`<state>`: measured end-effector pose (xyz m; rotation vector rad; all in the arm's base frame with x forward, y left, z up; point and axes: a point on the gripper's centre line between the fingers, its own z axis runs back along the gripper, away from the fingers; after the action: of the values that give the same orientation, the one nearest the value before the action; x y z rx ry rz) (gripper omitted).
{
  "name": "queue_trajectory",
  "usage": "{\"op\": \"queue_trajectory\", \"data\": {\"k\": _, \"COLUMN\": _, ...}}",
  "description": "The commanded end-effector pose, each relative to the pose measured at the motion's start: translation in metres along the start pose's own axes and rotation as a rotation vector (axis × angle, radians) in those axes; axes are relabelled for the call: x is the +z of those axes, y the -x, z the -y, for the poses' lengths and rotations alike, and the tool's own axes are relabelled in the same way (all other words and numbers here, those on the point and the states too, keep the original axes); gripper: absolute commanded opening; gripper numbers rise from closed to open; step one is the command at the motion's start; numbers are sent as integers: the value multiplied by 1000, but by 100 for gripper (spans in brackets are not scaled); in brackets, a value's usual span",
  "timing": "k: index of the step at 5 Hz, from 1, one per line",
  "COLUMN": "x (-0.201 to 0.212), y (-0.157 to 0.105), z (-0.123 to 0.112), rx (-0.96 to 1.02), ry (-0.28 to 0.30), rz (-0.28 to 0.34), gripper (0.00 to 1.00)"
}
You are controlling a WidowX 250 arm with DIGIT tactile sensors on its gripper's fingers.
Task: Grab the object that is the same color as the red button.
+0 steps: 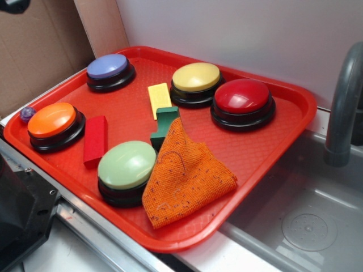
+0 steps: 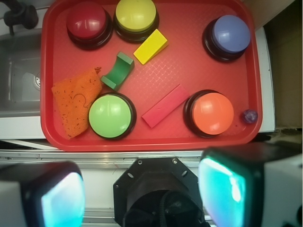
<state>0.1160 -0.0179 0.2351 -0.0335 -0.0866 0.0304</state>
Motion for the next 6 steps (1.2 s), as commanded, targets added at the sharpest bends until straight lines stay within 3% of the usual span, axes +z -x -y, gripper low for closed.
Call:
{"op": "queue_trajectory", "data": {"k": 1, "x": 0, "y": 0, "z": 0, "rx": 0, "ry": 0, "rz": 0, "gripper": 100}}
{"op": "queue_trajectory", "data": {"k": 2, "x": -14, "y": 0, "z": -6, "rx": 212, "ry": -23, "rz": 53, "gripper": 100}}
{"op": "queue_trajectory", "data": {"k": 3, "x": -27, "y": -4, "z": -10, "rx": 350, "ry": -44, "rz": 65, "gripper": 100}}
{"op": "queue_trajectory", "data": {"k": 4, "x": -45, "y": -12, "z": -19, "rx": 483, "ry": -77, "rz": 55, "gripper": 100}}
{"op": "queue_trajectory", "data": {"k": 6, "x": -90, "y": -18, "z": -35, "rx": 728, "ry": -57, "rz": 47, "gripper": 100}}
